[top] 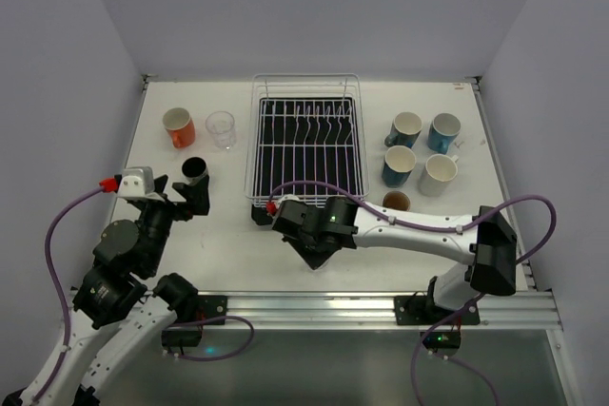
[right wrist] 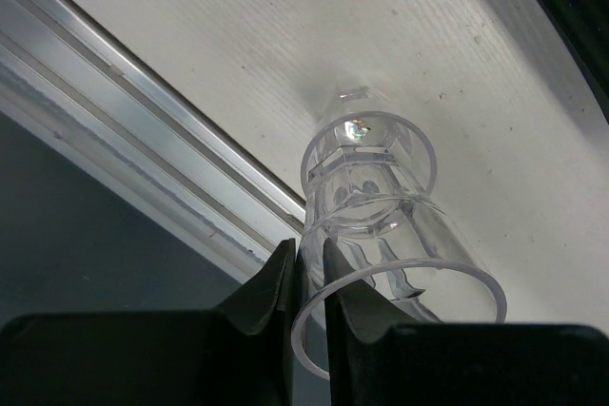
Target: Unload the cups from the dish rack
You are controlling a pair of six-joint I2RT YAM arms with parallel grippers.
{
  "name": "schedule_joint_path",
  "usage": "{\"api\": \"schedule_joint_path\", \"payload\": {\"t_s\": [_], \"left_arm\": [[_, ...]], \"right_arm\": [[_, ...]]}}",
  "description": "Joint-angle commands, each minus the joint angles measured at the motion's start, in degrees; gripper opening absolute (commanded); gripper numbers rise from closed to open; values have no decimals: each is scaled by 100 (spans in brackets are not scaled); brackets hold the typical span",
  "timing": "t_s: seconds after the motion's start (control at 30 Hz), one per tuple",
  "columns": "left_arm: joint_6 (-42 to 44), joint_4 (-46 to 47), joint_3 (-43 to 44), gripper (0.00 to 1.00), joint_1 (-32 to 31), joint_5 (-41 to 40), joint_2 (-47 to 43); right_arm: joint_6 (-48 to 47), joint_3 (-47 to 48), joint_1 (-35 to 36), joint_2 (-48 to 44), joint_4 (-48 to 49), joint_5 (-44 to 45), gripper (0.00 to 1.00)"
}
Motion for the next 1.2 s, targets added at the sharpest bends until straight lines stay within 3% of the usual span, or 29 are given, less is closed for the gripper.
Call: {"api": "schedule_joint_path", "payload": {"t_s": [0.0,0.23,0.6,0.9,1.03,1.17], "left_arm": [[104,192,-57,100,86,63,-26],[104,236,-74,100,192,239,-44],[96,254,-92,100,297,362,-53],[95,254,-92,100,324,371,-79],[104,271,-83,100,332,371,-44],[95,271,-13,100,332,432,61]], "right_arm": [[-204,274,33,141,-103,66,0],[-212,292,24,369,-165,233,0],[-204,212,33,501,-7,286,28],[-160,265,33,414,90,391,35],[-125,546,33,98,29,655,43],[-159,775,42,-569,230,1015,69]]}}
